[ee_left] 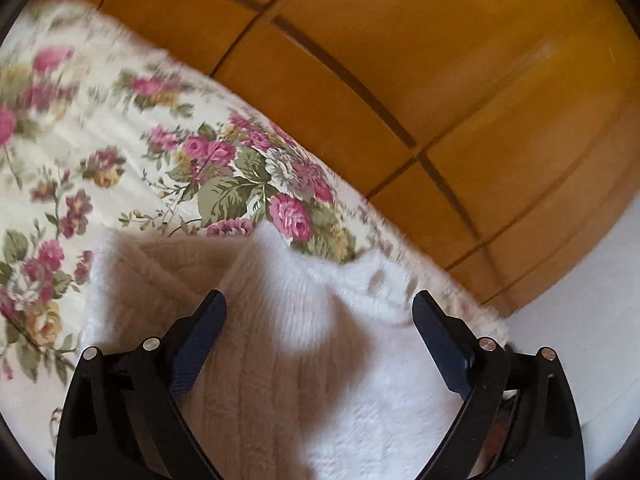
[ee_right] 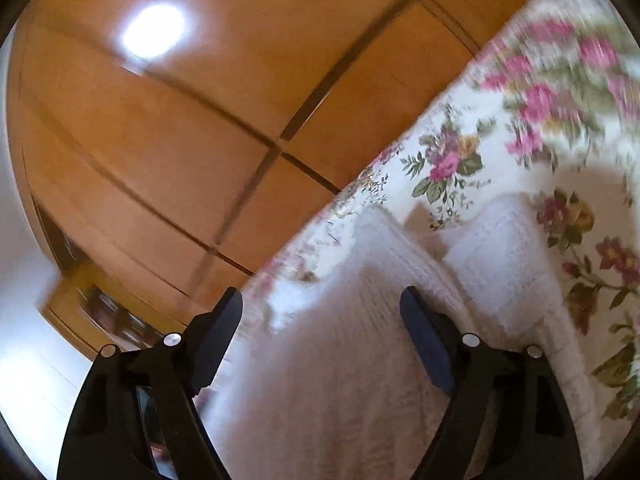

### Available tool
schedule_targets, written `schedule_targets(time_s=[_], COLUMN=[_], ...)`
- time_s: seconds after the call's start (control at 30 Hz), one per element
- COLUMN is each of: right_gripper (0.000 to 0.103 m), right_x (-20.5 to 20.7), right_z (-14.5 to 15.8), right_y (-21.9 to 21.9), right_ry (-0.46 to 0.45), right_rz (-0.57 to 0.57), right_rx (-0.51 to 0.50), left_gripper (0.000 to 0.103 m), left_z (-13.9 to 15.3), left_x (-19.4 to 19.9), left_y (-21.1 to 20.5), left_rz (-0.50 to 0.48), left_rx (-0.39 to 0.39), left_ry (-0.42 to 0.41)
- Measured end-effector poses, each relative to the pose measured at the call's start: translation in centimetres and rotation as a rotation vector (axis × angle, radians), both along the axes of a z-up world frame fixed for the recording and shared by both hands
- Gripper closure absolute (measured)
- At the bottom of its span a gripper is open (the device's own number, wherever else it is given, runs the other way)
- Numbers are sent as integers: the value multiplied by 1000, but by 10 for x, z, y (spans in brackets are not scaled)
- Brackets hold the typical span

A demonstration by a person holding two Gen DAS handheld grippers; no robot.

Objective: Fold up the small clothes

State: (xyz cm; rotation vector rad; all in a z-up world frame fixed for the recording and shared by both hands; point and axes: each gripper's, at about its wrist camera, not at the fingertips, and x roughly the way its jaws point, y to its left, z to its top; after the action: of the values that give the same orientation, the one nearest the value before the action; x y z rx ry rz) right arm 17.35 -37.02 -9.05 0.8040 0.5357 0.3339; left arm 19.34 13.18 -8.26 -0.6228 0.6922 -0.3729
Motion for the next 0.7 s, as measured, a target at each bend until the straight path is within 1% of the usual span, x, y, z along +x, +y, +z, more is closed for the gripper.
schedule_targets(time_s=[0.03, 0.07, 0.13, 0.2, 0.27, 0.33, 0.4, 0.43, 0.47, 0.5, 0.57, 0.6, 0.63, 0.7], right_gripper=[23, 23, 22, 23, 23, 23, 24, 25, 26, 27, 28, 28, 28, 27], right_x=[-2, -2, 0, 0, 0, 2, 3, 6, 10, 9, 8, 9, 9, 8], right_z=[2, 5, 6, 5, 6, 11, 16, 16, 15, 13, 12, 10, 9, 6], right_y=[9, 19, 29, 34, 37, 47, 59, 65, 71, 73, 76, 77, 77, 77], right_ry=[-2, 3, 18, 41, 76, 131, 160, 174, 187, 192, 198, 201, 204, 202], right_rz=[3, 1, -10, -30, -61, -73, -70, -68, -68, -70, -78, -81, -83, -87], right_rx=[-73, -150, -218, -259, -309, -398, -514, -570, -618, -642, -667, -676, -681, -688], left_gripper=[10, 10, 10, 10, 10, 10, 10, 10, 10, 10, 10, 10, 10, 10], left_z=[2, 5, 9, 10, 11, 9, 2, -5, -9, -8, -5, -5, -5, -2], left_x=[-5, -10, -16, -19, -18, -13, -7, -3, -2, -4, -8, -9, -9, -12], left_y=[-8, -14, -24, -27, -36, -39, -37, -34, -31, -29, -29, -29, -27, -22], left_rz=[3, 11, 25, 20, 17, 33, 52, 58, 65, 73, 104, 120, 126, 127], left_rx=[56, 95, 138, 154, 228, 305, 350, 353, 343, 341, 367, 382, 376, 324], left_ry=[-12, -24, -41, -45, -42, -41, -6, 27, 37, 33, 26, 36, 56, 62])
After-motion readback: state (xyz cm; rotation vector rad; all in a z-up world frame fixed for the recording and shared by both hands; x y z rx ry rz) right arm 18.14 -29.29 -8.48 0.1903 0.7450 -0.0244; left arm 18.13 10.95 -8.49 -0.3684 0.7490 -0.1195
